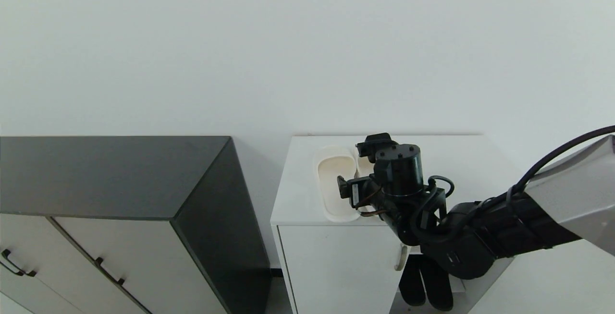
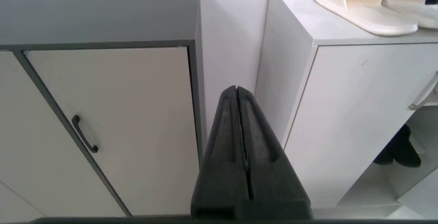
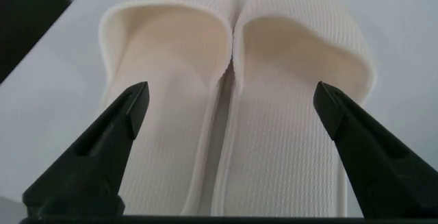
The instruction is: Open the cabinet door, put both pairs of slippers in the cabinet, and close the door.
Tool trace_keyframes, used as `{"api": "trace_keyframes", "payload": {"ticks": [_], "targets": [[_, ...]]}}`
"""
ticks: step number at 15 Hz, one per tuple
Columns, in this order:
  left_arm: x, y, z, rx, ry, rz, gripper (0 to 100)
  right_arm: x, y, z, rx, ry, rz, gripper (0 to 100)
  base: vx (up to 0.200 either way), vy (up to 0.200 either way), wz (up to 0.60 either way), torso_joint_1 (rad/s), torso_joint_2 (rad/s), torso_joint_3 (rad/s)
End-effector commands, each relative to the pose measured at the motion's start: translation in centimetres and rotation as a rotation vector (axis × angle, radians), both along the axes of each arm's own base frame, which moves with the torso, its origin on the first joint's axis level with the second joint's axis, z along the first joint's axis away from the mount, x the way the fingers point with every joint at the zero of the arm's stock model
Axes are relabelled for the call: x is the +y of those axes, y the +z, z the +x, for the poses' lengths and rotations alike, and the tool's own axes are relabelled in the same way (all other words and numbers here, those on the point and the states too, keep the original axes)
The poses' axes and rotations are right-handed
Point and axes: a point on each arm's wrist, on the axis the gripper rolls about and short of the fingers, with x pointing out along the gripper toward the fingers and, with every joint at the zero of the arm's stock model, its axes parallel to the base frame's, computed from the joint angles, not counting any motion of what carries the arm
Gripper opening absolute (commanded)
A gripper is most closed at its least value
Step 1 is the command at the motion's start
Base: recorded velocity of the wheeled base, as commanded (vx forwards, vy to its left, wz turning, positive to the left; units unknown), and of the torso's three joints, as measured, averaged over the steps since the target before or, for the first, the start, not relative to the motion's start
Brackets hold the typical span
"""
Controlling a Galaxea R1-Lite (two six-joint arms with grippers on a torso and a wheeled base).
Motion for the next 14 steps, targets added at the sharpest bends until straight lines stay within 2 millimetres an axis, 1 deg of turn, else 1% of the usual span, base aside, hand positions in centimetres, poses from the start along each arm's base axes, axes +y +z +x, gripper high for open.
{"api": "trace_keyframes", "payload": {"ticks": [1, 2, 3, 7, 11, 12, 14], "targets": [[0.0, 0.0, 0.0, 0.000, 0.000, 0.000, 0, 0.7, -0.5, 0.1, 0.005, 0.011, -0.004, 100, 0.000, 0.000, 0.00, 0.000, 0.00, 0.000], [0.0, 0.0, 0.0, 0.000, 0.000, -0.002, 0, 1.1, -0.8, 0.8, 0.009, 0.006, -0.007, 100, 0.000, 0.000, 0.00, 0.000, 0.00, 0.000], [0.0, 0.0, 0.0, 0.000, 0.000, -0.002, 0, 1.2, -1.0, 1.4, 0.013, -0.003, -0.007, 100, 0.000, 0.000, 0.00, 0.000, 0.00, 0.000], [0.0, 0.0, 0.0, 0.000, 0.000, -0.003, 0, 1.6, -2.0, 4.6, 0.008, -0.048, 0.004, 100, 0.000, 0.000, 0.00, 0.000, 0.00, 0.000], [0.0, 0.0, 0.0, 0.000, 0.001, -0.005, 0, 1.8, -1.8, 5.6, 0.015, -0.059, -0.002, 100, 0.000, 0.000, 0.00, 0.000, 0.00, 0.000], [0.0, 0.0, 0.0, -0.002, 0.001, -0.005, 0, 1.8, -1.9, 6.1, 0.013, -0.066, -0.001, 100, 0.000, 0.000, 0.00, 0.000, 0.00, 0.000], [0.0, 0.0, 0.0, -0.002, 0.001, -0.005, 0, 1.8, -1.9, 6.4, 0.011, -0.071, 0.001, 100, 0.000, 0.000, 0.00, 0.000, 0.00, 0.000]]}}
